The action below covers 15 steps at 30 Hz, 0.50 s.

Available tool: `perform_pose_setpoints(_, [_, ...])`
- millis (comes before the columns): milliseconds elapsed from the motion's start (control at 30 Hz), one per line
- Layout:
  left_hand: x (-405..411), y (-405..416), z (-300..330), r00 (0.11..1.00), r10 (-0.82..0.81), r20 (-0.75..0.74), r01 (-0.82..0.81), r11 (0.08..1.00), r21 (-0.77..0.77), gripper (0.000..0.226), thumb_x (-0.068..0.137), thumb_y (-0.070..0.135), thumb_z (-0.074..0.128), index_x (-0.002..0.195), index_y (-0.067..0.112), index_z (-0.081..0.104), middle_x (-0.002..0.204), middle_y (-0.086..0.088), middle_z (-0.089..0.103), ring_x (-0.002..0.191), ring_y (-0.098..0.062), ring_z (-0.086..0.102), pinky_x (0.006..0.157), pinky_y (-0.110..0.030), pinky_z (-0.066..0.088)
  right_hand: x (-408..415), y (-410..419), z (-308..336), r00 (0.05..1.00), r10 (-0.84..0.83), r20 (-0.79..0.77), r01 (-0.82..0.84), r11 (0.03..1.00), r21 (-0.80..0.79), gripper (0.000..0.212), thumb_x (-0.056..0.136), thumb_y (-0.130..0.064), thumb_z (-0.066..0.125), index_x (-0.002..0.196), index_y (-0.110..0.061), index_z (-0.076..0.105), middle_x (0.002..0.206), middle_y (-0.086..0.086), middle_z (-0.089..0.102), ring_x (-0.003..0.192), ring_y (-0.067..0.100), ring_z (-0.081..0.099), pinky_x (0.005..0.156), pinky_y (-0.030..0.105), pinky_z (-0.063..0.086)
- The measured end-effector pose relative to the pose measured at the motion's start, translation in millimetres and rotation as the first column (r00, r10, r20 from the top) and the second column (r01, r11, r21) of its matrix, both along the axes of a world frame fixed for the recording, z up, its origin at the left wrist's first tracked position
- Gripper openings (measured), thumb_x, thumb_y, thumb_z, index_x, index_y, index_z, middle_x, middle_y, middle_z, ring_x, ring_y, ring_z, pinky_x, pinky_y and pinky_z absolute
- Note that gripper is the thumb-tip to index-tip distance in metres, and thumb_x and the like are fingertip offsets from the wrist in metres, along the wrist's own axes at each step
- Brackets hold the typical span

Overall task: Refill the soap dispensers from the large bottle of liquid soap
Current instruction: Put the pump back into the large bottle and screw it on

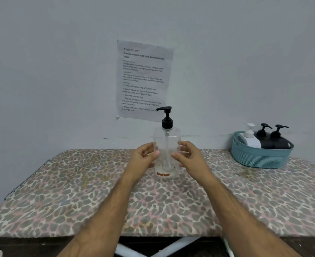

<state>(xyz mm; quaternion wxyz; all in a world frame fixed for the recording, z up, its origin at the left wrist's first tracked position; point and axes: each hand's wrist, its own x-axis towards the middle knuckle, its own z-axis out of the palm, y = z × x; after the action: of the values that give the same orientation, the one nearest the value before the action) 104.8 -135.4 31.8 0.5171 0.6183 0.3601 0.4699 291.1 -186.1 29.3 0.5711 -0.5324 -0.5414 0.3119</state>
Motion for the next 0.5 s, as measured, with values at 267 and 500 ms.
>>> perform_pose_setpoints(267, [110.0, 32.6, 4.5, 0.996, -0.092, -0.012, 0.093, 0.996, 0.015, 0.028, 0.092, 0.012, 0.068, 0.111, 0.031, 0.062, 0.114, 0.003, 0.071, 0.094, -0.006, 0.071, 0.077, -0.032, 0.060, 95.9, 12.6, 8.9, 0.988, -0.147, 0.038, 0.147, 0.989, 0.013, 0.032, 0.090, -0.018, 0.072, 0.102, -0.045, 0.059, 0.097, -0.013, 0.067, 0.090, 0.007, 0.066, 0.072, 0.027, 0.057])
perform_pose_setpoints(500, [173.1, 63.5, -5.3, 0.993, -0.115, -0.033, 0.115, 0.993, 0.014, 0.029, 0.092, 0.018, 0.070, 0.116, 0.030, 0.061, 0.115, 0.006, 0.070, 0.101, -0.007, 0.069, 0.087, -0.041, 0.059, 152.5, 37.7, 0.2, 0.977, -0.212, 0.028, 0.213, 0.977, -0.010, 0.035, 0.092, -0.019, 0.070, 0.123, -0.033, 0.061, 0.102, -0.012, 0.068, 0.095, 0.008, 0.066, 0.074, 0.029, 0.057])
